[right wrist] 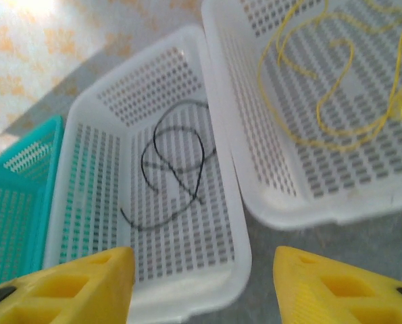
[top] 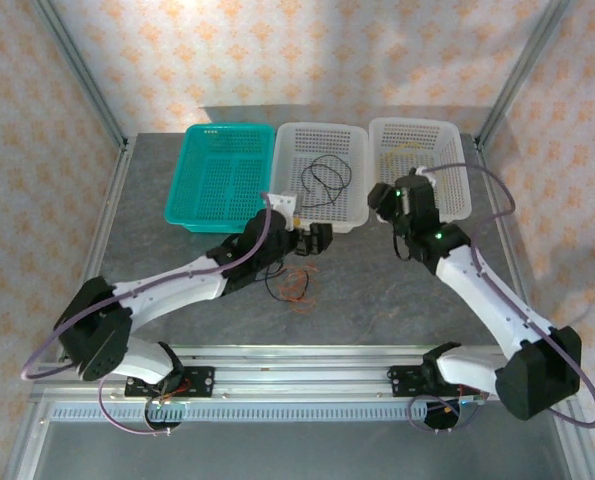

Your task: Untangle the cables

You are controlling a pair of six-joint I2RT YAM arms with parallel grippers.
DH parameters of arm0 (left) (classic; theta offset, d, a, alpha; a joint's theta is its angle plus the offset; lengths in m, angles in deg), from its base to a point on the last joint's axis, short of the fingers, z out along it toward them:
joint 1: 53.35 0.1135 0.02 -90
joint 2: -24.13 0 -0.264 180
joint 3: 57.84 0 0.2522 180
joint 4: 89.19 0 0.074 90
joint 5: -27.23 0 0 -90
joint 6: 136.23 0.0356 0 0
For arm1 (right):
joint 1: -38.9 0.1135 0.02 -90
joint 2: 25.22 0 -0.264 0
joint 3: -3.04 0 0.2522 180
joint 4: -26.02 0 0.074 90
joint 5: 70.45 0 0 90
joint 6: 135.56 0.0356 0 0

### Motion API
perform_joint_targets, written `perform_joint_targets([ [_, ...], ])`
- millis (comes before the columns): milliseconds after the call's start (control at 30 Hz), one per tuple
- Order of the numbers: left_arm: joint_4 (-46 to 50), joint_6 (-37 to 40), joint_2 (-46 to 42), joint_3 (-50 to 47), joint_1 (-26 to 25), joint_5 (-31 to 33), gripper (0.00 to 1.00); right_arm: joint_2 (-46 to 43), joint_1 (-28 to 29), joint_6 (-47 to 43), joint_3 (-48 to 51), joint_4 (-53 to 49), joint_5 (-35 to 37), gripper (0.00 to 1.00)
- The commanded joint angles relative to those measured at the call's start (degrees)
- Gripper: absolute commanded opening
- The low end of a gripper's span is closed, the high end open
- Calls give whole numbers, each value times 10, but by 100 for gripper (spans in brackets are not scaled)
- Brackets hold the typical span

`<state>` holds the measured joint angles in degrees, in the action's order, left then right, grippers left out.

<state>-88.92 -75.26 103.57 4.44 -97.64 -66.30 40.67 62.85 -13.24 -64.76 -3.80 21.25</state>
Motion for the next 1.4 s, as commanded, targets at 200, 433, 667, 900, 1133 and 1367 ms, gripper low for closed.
perform_joint_targets([
  [200,-2,-55,-88,-122,-32,75,94,-39,134,163,118,-27,57,53],
  [433,-34,-150,-131,-217,-40,100,94,-13,181,200,158,-10,-20,44],
  [667,-62,-205,-139,-264,-48,102,94,48,203,195,163,23,-91,36],
  [900,-62,-210,-142,-276,-51,114,94,99,218,195,164,64,-125,33],
  [1133,-90,-219,-128,-286,-52,113,93,158,228,197,154,102,-137,29],
  [1367,-94,-216,-136,-290,-54,117,94,200,236,204,149,129,-154,29],
])
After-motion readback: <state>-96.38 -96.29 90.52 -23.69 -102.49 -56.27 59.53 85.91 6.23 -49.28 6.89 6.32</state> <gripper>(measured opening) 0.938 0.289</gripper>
